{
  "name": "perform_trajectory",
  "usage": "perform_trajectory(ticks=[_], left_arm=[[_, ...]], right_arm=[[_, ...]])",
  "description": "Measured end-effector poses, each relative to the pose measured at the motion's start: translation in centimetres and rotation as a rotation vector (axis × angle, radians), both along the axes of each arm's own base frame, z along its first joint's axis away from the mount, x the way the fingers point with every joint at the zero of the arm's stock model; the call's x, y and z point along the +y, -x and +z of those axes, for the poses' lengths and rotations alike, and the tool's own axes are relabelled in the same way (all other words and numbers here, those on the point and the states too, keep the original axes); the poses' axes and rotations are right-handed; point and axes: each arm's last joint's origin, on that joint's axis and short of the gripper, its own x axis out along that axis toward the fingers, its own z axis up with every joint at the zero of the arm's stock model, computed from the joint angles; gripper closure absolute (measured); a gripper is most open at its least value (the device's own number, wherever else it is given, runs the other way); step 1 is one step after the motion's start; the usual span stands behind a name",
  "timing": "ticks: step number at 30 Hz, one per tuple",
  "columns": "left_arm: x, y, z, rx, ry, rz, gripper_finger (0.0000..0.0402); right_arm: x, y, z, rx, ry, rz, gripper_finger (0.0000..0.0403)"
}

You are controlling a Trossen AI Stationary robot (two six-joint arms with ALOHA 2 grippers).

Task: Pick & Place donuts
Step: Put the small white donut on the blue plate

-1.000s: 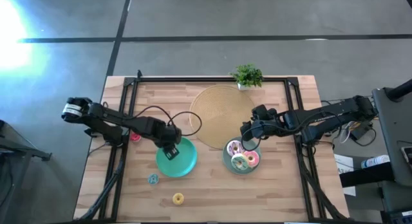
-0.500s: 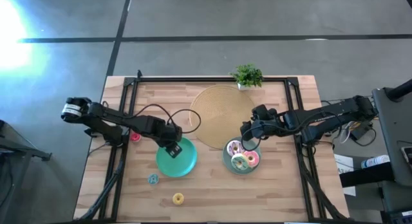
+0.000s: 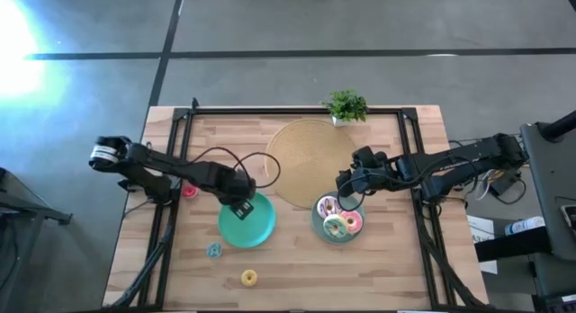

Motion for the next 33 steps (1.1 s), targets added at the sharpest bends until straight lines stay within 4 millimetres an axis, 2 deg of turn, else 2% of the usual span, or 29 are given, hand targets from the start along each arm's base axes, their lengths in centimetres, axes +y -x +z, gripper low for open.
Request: perform_trajectory(ticks=[5,17,21,24,26,31,33], left_arm=[[-0.4,-0.4,-0.8,0.017,0.052,-0.038,0.0252],[-0.6,-0.7,-1.0,0.008,0.055,-0.094,0.0184],[-0.4,-0.6,0.0,0.034,-0.006,-0.123,0.0182],[-0.1,-0.6,0.5,0.015,-0.083,-0.070,0.0182],[-0.2,-1.0,0.4,-0.032,-0.077,-0.065,0.0182],[-0.1,-0.7,0.2,0.016,-0.091,-0.032,0.0182],[-0.3,-1.3,0.5,-0.058,0.003,-0.043,0.0182]], right_arm=[[0.0,0.0,0.0,0.001,-0.001,0.003,0.0184],[0.0,0.0,0.0,0.010,0.002,0.018,0.0184],[0.0,0.0,0.0,0.016,0.001,0.030,0.0184],[0.1,0.0,0.0,0.019,0.000,0.036,0.0184],[0.1,0.0,0.0,0.021,0.001,0.038,0.0184],[0.1,0.0,-0.1,0.021,-0.012,0.042,0.0184],[0.1,0.0,-0.1,0.022,-0.031,0.053,0.0184]])
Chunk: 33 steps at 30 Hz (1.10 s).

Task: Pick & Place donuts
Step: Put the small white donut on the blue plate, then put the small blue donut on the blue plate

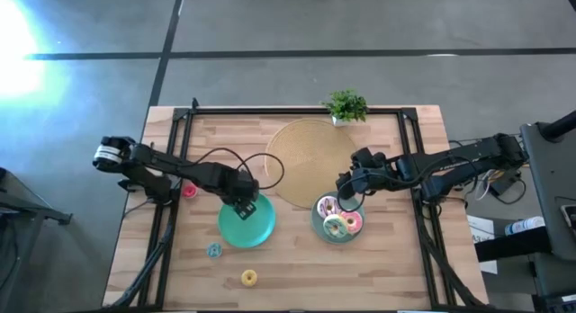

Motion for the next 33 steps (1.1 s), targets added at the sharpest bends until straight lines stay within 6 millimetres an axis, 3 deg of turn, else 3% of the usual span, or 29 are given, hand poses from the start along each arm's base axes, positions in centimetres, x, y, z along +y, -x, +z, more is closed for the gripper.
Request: perform_trajectory(ticks=[5,11,15,22,27,33], left_arm=[[-0.4,-0.7,0.6,-0.212,0.112,-0.129,0.0182],[-0.2,1.1,-0.3,-0.109,0.119,-0.110,0.0182],[-0.2,2.1,-0.3,-0.112,0.147,-0.063,0.0182],[-0.7,3.3,2.2,-0.226,0.185,0.082,0.0182],[-2.6,4.8,3.5,-0.256,0.181,0.022,0.0182],[-5.9,6.8,2.6,-0.089,0.219,-0.073,0.0182]], right_arm=[[0.4,-1.0,0.2,-0.078,-0.077,0.117,0.0184],[0.6,-4.6,-0.2,-0.379,-0.228,0.346,0.0188],[0.4,-7.7,-1.9,-0.517,-0.311,0.426,0.0216],[1.6,-11.6,-5.1,-0.481,-0.486,0.560,0.0277],[2.9,-12.4,-5.2,-0.455,-0.501,0.635,0.0296],[2.2,-12.3,-4.2,-0.499,-0.448,0.558,0.0303]])
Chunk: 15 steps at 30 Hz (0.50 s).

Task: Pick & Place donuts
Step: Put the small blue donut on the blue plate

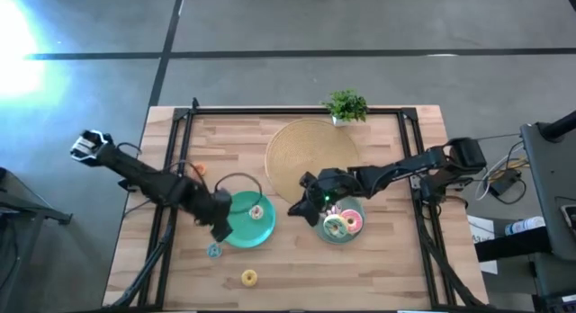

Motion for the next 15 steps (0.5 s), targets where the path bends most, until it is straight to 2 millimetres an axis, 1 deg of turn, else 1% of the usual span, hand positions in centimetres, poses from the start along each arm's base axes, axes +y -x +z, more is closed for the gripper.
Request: perform_trajectory(ticks=[3,6,10,15], left_arm=[[-1.7,0.5,-0.6,0.070,0.061,-0.058,0.0182],[-3.3,1.1,-1.1,0.113,0.053,-0.065,0.0182],[-4.6,1.6,-2.2,0.151,-0.033,-0.036,0.0183],[-5.4,1.4,-3.6,0.206,-0.067,-0.018,0.0183]], right_arm=[[-0.6,0.1,0.5,-0.021,0.017,-0.026,0.0302],[-1.3,0.1,0.6,-0.025,0.026,-0.047,0.0297],[-2.1,0.0,0.7,-0.033,0.044,-0.063,0.0287],[-2.3,0.0,0.7,-0.035,0.050,-0.065,0.0274]])
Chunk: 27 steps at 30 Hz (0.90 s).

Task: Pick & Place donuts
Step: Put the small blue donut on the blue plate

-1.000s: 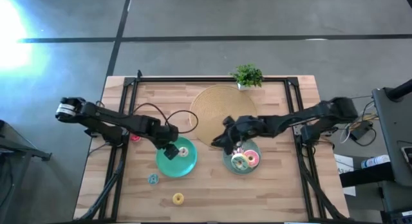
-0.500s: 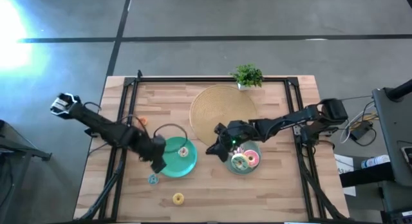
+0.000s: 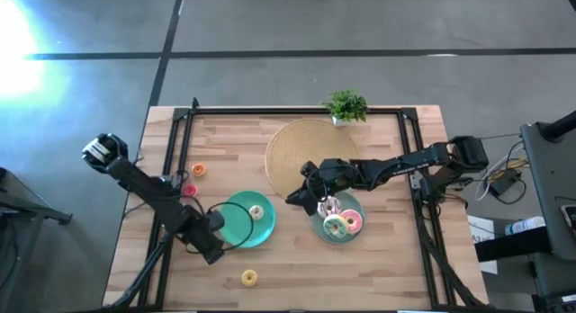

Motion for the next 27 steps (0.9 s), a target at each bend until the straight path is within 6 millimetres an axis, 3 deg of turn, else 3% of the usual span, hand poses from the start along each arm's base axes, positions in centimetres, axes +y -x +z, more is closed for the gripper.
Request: perform_trajectory(ticks=[18,22,27], left_arm=[[-1.1,-1.2,-3.3,0.064,-0.012,-0.030,0.0189],[-1.1,-1.1,-3.5,0.051,-0.005,-0.032,0.0223],[-1.1,-1.1,-3.5,0.038,-0.008,-0.049,0.0297]], right_arm=[[0.0,0.4,0.9,-0.026,-0.001,0.004,0.0257],[0.0,0.4,0.9,-0.026,-0.002,0.004,0.0258],[0.0,0.6,1.3,-0.041,-0.001,0.013,0.0266]])
